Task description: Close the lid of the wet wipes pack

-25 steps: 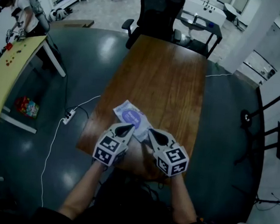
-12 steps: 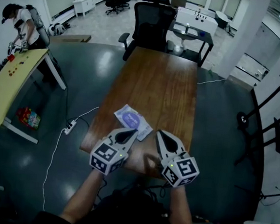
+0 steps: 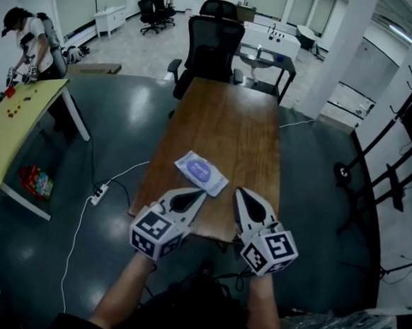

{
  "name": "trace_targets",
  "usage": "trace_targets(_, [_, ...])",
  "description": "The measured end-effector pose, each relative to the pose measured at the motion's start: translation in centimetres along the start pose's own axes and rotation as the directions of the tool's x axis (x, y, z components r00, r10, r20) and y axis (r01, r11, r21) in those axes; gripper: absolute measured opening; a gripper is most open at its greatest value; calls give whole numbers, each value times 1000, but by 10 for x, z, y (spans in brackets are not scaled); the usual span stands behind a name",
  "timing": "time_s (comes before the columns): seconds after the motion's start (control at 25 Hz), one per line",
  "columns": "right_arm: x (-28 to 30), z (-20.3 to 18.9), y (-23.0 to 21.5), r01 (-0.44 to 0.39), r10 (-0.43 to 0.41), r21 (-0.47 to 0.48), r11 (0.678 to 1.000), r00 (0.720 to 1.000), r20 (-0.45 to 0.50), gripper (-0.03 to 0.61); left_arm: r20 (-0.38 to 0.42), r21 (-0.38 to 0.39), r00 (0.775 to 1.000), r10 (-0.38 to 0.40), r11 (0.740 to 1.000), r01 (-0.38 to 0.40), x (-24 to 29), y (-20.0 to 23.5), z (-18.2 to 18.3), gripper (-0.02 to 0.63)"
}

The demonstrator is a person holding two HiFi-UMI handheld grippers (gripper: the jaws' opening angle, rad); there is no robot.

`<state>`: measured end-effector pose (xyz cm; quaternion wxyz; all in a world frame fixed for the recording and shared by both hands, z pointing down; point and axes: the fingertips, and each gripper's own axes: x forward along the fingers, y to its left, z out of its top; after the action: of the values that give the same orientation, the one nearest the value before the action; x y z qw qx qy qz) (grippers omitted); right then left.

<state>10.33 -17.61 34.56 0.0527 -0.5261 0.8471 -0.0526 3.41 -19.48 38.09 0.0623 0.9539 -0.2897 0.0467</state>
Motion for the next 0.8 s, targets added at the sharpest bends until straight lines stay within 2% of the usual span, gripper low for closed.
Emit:
trace_targets(0.36, [-33,19,52,9,-8,-24,1000,999,49,9,45,23,997,-56,998,55,-46,-34,17,3])
trace_targets(0.8, [-43,23,71,14,-12,-49,999,998,54,9,54,41,995,-88,995,86,-62,-51,19,3])
